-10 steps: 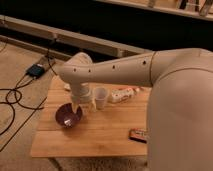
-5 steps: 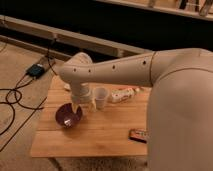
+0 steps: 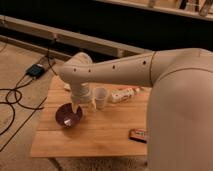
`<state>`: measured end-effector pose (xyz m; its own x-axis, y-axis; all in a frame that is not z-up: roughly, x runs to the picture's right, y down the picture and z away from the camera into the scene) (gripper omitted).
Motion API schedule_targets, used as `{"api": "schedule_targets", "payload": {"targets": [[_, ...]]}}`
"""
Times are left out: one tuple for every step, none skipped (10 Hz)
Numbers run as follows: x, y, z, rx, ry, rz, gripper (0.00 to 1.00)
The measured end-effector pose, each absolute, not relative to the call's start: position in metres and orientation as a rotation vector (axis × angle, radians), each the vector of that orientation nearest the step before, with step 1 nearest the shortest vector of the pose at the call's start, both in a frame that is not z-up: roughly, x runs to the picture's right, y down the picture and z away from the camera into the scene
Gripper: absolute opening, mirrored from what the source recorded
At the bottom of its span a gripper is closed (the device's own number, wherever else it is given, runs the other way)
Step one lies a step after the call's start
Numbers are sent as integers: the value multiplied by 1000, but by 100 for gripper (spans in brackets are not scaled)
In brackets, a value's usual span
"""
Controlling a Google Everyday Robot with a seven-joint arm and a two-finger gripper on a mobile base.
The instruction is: Place the ceramic cup in the ceramic bowl
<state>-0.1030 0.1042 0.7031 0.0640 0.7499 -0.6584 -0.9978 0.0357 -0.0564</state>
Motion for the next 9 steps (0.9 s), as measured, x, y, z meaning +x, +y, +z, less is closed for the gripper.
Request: {"api": "schedule_targets", "payload": {"targets": [[-103, 104, 703, -592, 528, 1442, 65], [-103, 104, 703, -592, 528, 1442, 65], [-103, 104, 703, -592, 528, 1442, 65], [-103, 104, 703, -590, 528, 1441, 65], [-98, 101, 705, -571, 530, 1436, 65], [-90, 96, 708, -549, 532, 1433, 65], [-85, 92, 710, -535, 531, 1431, 65], [-78, 85, 713, -518, 528, 1427, 65], [-72, 79, 716, -506, 527, 1421, 65]]}}
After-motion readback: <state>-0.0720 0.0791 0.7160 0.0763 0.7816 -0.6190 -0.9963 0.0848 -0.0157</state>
